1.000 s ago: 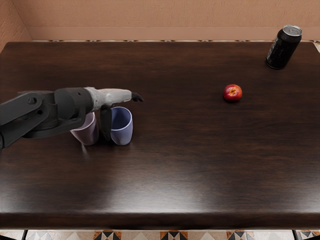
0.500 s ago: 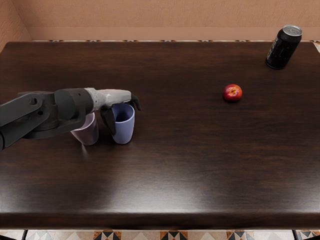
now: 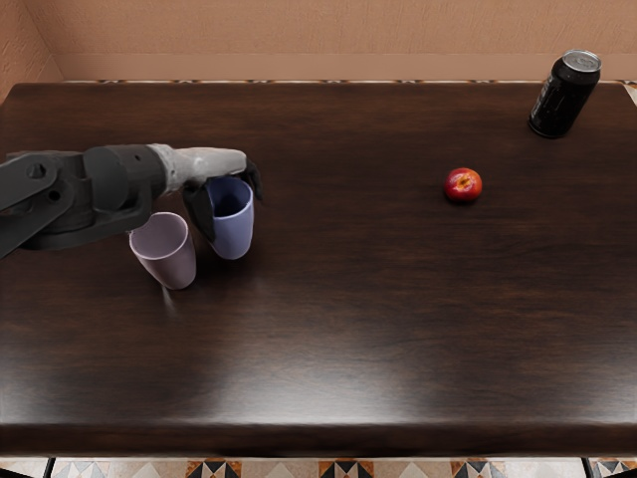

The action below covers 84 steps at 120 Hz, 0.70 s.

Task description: Pick up cup and place in cup with left hand

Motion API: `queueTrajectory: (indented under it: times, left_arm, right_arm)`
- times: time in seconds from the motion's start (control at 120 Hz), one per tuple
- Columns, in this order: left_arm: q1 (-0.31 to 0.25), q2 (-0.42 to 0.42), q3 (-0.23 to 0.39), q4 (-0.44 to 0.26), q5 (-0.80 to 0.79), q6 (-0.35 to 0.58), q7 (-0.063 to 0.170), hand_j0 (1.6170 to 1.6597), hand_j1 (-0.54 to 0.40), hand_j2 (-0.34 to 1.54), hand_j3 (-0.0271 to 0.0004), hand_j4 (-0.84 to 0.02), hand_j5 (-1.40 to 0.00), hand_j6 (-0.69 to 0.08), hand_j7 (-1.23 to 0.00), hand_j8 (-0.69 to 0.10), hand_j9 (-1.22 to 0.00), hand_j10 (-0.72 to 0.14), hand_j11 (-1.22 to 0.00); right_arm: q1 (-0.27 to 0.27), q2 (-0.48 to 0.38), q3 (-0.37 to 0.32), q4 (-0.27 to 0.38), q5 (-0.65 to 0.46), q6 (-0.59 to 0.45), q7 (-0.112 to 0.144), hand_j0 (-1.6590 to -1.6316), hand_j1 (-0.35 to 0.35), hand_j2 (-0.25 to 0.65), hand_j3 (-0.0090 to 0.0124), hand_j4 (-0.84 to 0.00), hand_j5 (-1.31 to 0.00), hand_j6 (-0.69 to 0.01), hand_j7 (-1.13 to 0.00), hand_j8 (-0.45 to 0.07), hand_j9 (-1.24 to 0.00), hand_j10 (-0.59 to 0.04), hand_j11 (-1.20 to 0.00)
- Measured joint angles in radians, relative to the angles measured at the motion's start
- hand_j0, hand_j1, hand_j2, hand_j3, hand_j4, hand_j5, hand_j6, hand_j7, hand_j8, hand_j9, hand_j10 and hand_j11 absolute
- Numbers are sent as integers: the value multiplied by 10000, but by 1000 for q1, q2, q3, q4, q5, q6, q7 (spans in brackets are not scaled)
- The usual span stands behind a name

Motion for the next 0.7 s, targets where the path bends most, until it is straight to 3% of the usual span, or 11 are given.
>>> queueTrajectory:
  times: [0.333, 0.475, 0.7]
  left_arm:
    - [-195, 129, -9, -1, -221, -96, 0, 16546, -696, 302, 0, -4601, -6401, -3389, -6388, -3074, -6201, -4284, -6316]
    - [-234, 182, -15, -1, -310, -147, 0, 16546, -713, 297, 0, -4621, -6442, -3371, -6394, -3097, -6253, -4269, -6344]
    - [-249, 256, -19, -2, -376, -166, 0, 16546, -1056, 581, 0, -4604, -6528, -3073, -6434, -2817, -6311, -4033, -6410]
  right_arm:
    - [0, 0, 0, 0, 0, 0, 0, -16581, -3489, -2, 0, 0, 1, 5, 0, 4, 0, 3, 0]
    - [0, 0, 0, 0, 0, 0, 0, -16581, -3489, -2, 0, 0, 1, 5, 0, 4, 0, 3, 0]
    - [0, 0, 0, 0, 0, 0, 0, -16581, -3489, -2, 0, 0, 1, 6, 0, 4, 0, 3, 0]
